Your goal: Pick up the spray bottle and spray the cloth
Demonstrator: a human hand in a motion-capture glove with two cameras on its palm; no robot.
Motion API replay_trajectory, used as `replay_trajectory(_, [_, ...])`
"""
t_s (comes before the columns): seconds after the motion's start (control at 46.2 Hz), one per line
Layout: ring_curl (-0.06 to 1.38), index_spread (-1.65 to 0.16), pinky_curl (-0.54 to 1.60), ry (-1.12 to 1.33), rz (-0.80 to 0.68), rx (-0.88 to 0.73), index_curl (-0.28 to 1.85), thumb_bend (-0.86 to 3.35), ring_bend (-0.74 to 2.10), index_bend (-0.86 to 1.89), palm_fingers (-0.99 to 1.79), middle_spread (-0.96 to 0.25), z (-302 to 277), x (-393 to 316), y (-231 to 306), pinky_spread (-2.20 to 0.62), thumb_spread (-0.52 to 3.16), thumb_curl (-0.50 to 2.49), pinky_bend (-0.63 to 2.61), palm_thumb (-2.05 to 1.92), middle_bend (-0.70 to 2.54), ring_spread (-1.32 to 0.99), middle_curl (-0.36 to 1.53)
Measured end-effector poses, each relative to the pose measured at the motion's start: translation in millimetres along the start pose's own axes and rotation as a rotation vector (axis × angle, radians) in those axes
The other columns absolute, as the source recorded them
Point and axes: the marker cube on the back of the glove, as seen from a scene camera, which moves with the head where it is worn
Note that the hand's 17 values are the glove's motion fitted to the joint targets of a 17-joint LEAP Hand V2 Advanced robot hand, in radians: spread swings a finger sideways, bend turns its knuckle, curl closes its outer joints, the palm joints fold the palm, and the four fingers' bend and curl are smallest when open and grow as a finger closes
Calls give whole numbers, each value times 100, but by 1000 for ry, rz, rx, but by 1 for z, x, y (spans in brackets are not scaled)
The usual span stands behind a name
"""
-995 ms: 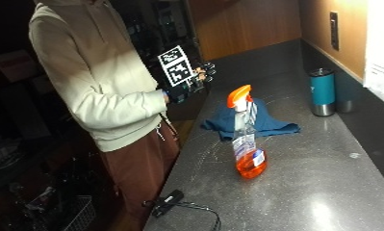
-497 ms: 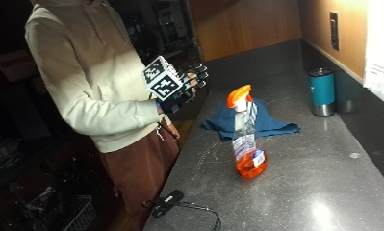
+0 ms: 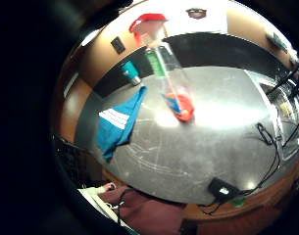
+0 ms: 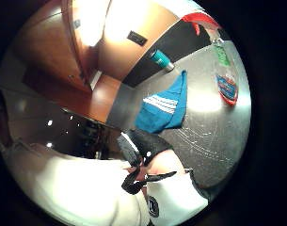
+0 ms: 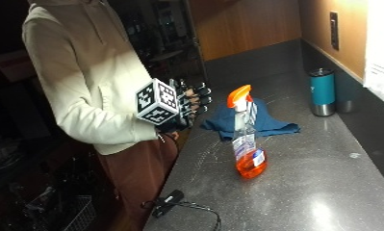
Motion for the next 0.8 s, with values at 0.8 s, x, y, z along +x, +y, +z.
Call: replay_trajectory(0.8, [28,-29,35,-219,188,-51,19,-3,38,13,2,0,-1,75,-54,11,92,31,46,38,22,-3,33])
